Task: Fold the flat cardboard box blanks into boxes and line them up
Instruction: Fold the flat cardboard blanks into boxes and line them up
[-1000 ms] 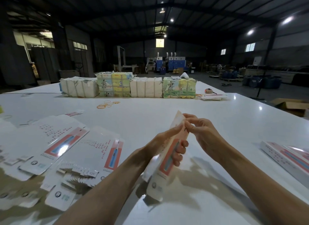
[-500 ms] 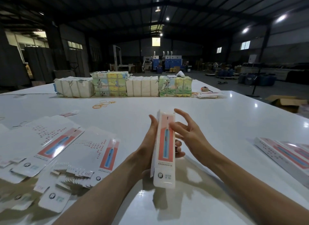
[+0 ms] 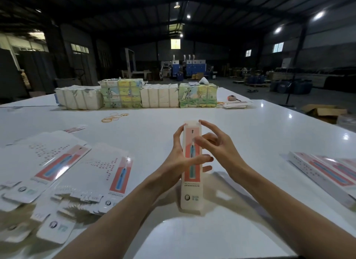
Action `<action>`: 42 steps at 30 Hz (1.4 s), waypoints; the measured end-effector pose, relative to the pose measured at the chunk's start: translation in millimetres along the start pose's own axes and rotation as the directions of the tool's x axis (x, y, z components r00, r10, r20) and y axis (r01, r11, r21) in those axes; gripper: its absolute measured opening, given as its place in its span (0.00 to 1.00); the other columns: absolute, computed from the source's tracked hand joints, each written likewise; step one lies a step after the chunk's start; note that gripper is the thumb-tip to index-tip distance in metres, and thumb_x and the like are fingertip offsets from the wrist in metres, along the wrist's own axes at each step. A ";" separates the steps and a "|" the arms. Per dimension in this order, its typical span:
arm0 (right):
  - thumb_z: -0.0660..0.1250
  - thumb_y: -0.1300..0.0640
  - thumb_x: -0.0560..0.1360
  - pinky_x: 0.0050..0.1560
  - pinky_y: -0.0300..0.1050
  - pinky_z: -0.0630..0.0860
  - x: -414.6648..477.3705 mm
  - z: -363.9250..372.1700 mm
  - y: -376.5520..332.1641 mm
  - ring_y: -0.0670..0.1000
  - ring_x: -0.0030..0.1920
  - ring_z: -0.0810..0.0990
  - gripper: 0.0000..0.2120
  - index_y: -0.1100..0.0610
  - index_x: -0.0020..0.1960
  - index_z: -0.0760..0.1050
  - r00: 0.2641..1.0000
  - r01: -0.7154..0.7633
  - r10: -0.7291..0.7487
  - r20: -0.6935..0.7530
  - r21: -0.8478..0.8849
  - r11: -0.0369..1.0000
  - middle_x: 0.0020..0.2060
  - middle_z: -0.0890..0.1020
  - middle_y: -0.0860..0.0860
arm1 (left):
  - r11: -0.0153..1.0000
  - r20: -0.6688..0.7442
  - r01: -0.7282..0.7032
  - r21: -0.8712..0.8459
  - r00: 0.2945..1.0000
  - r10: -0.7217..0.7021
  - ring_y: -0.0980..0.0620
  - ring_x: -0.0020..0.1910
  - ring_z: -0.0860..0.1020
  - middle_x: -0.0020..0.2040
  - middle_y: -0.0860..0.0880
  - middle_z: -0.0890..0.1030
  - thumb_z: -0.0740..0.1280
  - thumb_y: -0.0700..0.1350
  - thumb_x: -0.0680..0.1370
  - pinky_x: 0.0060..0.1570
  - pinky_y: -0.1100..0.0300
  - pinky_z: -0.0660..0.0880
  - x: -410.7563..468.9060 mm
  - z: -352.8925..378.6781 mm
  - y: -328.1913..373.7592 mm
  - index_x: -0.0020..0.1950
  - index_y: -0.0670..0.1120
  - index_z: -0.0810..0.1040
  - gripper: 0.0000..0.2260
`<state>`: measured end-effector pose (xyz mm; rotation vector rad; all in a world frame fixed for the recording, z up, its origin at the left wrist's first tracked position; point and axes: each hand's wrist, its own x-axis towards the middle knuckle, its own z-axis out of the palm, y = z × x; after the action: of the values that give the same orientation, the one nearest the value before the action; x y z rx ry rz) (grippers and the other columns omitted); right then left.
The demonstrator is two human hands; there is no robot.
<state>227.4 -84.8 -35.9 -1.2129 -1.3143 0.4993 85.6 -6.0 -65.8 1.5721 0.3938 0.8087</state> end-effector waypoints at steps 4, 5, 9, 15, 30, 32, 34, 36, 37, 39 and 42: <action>0.72 0.47 0.80 0.48 0.50 0.86 2.5 2.3 0.1 0.52 0.55 0.87 0.21 0.44 0.71 0.74 0.999 0.005 -0.005 0.036 0.010 1.000 0.49 0.84 0.52 | 0.996 -0.015 0.004 -0.091 1.000 -0.006 0.51 0.53 0.87 0.65 0.48 0.76 0.80 0.41 0.69 0.43 0.55 0.84 3.6 0.3 1.0 0.76 0.70 0.55 0.49; 0.71 0.48 0.80 0.49 0.51 0.86 3.6 1.6 0.4 0.53 0.56 0.86 0.18 0.46 0.69 0.74 0.999 0.000 0.000 0.048 0.004 1.000 0.49 0.84 0.52 | 0.997 -0.021 0.013 -0.072 1.000 -0.015 0.51 0.53 0.87 0.64 0.48 0.76 0.80 0.41 0.69 0.42 0.55 0.84 4.0 0.7 0.9 0.77 0.68 0.55 0.48; 0.69 0.46 0.82 0.44 0.46 0.86 4.0 1.7 4.6 0.51 0.57 0.86 0.13 0.48 0.64 0.74 0.992 -0.067 0.067 0.108 0.001 0.998 0.52 0.84 0.52 | 0.997 -0.060 0.077 0.021 0.995 -0.076 0.47 0.54 0.87 0.61 0.46 0.79 0.79 0.44 0.69 0.46 0.51 0.85 2.0 -2.6 -2.2 0.78 0.66 0.57 0.46; 0.58 0.44 0.87 0.57 0.48 0.84 6.6 -4.7 9.3 0.51 0.54 0.87 0.14 0.47 0.70 0.72 0.992 -0.098 0.104 -0.074 0.081 0.992 0.56 0.85 0.51 | 0.995 -0.002 0.092 0.039 0.996 -0.092 0.48 0.61 0.84 0.67 0.47 0.77 0.81 0.41 0.71 0.50 0.47 0.85 2.0 -3.5 -0.9 0.75 0.69 0.59 0.45; 0.63 0.63 0.85 0.52 0.53 0.86 5.8 -13.4 7.1 0.54 0.53 0.88 0.06 0.58 0.58 0.78 0.994 0.056 -0.062 -0.089 -0.064 0.996 0.51 0.87 0.52 | 0.966 0.059 0.130 0.224 0.987 -0.147 0.49 0.51 0.87 0.59 0.47 0.81 0.77 0.46 0.67 0.42 0.60 0.83 -10.4 2.4 14.9 0.79 0.64 0.55 0.47; 0.62 0.63 0.85 0.54 0.54 0.86 6.7 -14.8 3.7 0.57 0.54 0.88 0.07 0.60 0.58 0.79 0.997 0.020 -0.018 -0.075 0.025 0.999 0.52 0.87 0.54 | 0.966 0.057 0.126 0.227 0.988 -0.142 0.53 0.51 0.87 0.59 0.48 0.81 0.77 0.46 0.68 0.41 0.61 0.83 -9.4 1.6 14.0 0.78 0.65 0.55 0.46; 0.63 0.60 0.85 0.54 0.55 0.85 8.2 -15.0 -1.0 0.59 0.55 0.87 0.08 0.63 0.57 0.79 0.997 -0.049 0.060 -0.058 0.171 0.984 0.52 0.87 0.54 | 0.960 0.054 0.119 0.254 0.989 -0.137 0.55 0.51 0.87 0.59 0.48 0.80 0.77 0.47 0.68 0.42 0.60 0.84 -8.3 0.0 13.1 0.77 0.67 0.54 0.45; 0.65 0.56 0.84 0.53 0.56 0.86 9.3 -14.9 -3.6 0.59 0.54 0.87 0.11 0.64 0.57 0.79 0.989 -0.101 0.124 -0.076 0.253 0.962 0.50 0.87 0.54 | 0.956 0.065 0.120 0.269 0.988 -0.142 0.48 0.53 0.87 0.61 0.48 0.79 0.78 0.47 0.69 0.48 0.53 0.86 -7.7 -1.0 12.1 0.76 0.70 0.53 0.45; 0.67 0.55 0.83 0.51 0.55 0.86 9.7 -15.3 -4.0 0.59 0.53 0.88 0.11 0.63 0.56 0.80 0.984 -0.120 0.149 -0.095 0.264 0.957 0.48 0.87 0.54 | 0.952 0.071 0.117 0.282 0.987 -0.142 0.45 0.55 0.86 0.62 0.48 0.79 0.78 0.47 0.70 0.51 0.49 0.86 -7.8 -1.3 11.3 0.75 0.71 0.53 0.45; 0.70 0.56 0.81 0.49 0.52 0.86 10.7 -17.1 -3.4 0.59 0.52 0.88 0.09 0.62 0.56 0.80 0.978 -0.145 0.180 -0.108 0.272 0.951 0.46 0.88 0.54 | 0.943 0.077 0.107 0.314 0.987 -0.138 0.42 0.56 0.86 0.63 0.48 0.78 0.78 0.47 0.71 0.54 0.44 0.85 -8.4 -2.0 10.4 0.74 0.74 0.54 0.44; 0.71 0.58 0.80 0.46 0.49 0.85 12.3 -20.5 -3.4 0.58 0.52 0.88 0.08 0.60 0.58 0.81 0.972 -0.193 0.226 -0.069 0.322 0.927 0.48 0.88 0.56 | 0.940 0.080 0.100 0.326 0.988 -0.133 0.44 0.55 0.86 0.62 0.49 0.79 0.79 0.47 0.71 0.52 0.46 0.86 -8.5 -3.5 10.3 0.73 0.75 0.54 0.45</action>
<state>248.1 -83.4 -23.5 -1.1007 -0.9759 0.7585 75.2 -11.0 -58.2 1.8651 0.5610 0.5901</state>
